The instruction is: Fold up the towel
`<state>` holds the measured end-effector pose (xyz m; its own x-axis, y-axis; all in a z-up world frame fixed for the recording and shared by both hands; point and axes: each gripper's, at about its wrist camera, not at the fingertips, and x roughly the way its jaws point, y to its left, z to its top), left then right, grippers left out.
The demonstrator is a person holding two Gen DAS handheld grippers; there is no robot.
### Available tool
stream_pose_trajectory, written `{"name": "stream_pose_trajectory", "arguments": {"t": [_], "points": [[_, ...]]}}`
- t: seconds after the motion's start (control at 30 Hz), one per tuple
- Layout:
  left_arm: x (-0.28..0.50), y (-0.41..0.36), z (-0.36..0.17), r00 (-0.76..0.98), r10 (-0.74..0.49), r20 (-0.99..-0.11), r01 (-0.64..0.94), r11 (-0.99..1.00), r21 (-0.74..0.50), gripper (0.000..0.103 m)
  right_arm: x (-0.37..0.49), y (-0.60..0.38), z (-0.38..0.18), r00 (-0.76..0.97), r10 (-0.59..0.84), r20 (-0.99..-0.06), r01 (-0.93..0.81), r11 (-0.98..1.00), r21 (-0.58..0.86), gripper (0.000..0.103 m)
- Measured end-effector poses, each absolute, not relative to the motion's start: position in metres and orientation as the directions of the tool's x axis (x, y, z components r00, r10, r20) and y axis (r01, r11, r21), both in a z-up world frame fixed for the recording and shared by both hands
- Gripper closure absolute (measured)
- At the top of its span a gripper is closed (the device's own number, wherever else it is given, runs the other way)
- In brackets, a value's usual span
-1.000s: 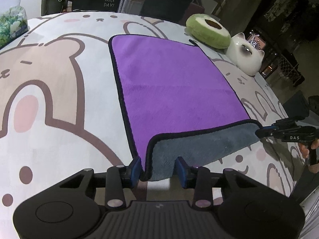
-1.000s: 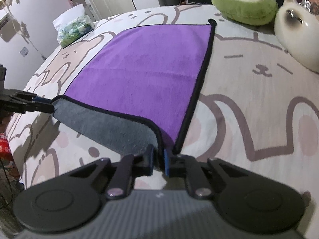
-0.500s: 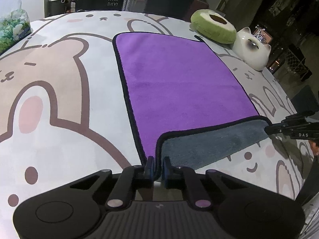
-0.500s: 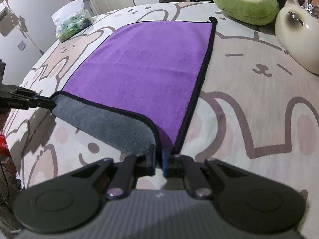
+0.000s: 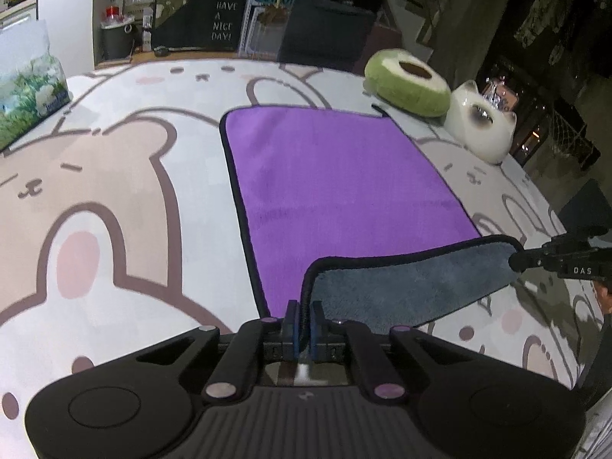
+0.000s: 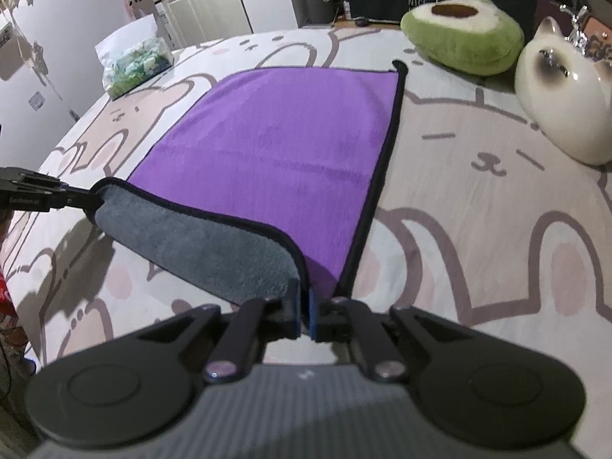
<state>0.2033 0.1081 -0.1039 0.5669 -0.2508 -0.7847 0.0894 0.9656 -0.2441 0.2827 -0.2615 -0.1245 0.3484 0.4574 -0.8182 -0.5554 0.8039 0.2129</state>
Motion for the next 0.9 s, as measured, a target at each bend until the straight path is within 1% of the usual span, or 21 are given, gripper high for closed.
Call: {"name": "stream_pose_trajectory", "arguments": {"t": [0.23, 0.53, 0.9], "points": [[0.205, 0.11, -0.088, 0.615, -0.242, -0.75, 0.078, 0.966, -0.248, 0.098, 0.285, -0.263, -0.108, 0.402, 0.465, -0.789, -0.535, 0.819, 0.21, 0.099], [0.209, 0.112, -0.067, 0.685, -0.223, -0.693, 0.054, 0.965, -0.256, 0.098, 0.292, -0.265, -0.083, 0.491, 0.481, -0.726, -0.498, 0.839, 0.22, 0.099], [0.225, 0.113, -0.049, 0.753, -0.164, -0.638, -0.002, 0.968, -0.252, 0.098, 0.305, -0.258, -0.066, 0.581, 0.49, -0.65, -0.458, 0.857, 0.236, 0.099]]}}
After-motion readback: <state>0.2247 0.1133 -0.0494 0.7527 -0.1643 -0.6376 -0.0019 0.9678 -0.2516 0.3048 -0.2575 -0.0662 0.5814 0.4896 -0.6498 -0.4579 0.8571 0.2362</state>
